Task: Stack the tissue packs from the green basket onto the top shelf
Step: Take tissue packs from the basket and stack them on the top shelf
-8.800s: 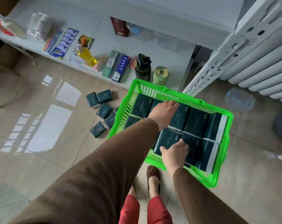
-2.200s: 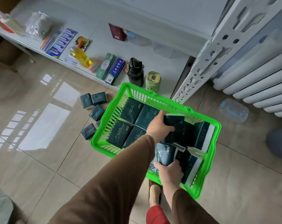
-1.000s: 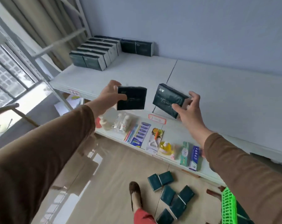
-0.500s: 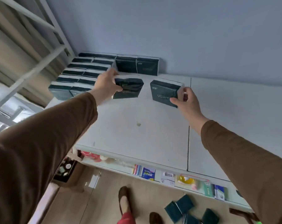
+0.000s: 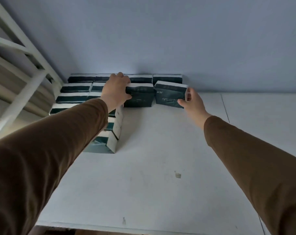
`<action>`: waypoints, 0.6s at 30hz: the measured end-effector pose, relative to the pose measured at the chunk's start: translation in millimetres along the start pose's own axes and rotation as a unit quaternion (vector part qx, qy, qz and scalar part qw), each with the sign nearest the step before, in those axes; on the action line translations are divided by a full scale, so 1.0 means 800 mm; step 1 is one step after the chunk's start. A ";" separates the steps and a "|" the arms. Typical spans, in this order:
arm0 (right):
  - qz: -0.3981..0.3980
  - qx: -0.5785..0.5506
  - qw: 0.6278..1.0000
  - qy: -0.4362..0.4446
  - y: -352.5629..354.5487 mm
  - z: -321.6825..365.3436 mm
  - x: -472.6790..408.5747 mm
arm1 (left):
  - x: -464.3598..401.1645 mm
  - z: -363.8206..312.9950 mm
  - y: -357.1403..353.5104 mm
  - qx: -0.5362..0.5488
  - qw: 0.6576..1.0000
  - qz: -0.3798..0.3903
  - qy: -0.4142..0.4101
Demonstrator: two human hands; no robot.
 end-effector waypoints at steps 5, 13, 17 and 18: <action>-0.056 0.011 0.998 -0.016 -0.013 -0.002 -0.017 | -0.020 0.006 -0.013 -0.056 0.998 -0.027 -0.013; -0.050 0.000 0.998 -0.035 -0.020 -0.009 -0.003 | -0.006 -0.002 -0.018 -0.132 0.991 -0.030 0.000; -0.031 0.042 0.999 -0.015 0.014 -0.004 0.027 | 0.033 -0.027 -0.007 -0.100 0.993 -0.048 0.037; -0.025 0.055 0.998 -0.003 0.027 -0.003 0.039 | 0.048 -0.039 -0.005 -0.091 0.994 -0.054 0.042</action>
Point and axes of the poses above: each hand's wrist, its own x-axis away from the middle knuckle, its own y-axis out of the back of the hand, z = x × y, the point moved 5 cm from there along -x, towards the middle knuckle, and after that the axes turned 4 degrees about -x, right-handed, at the moved point
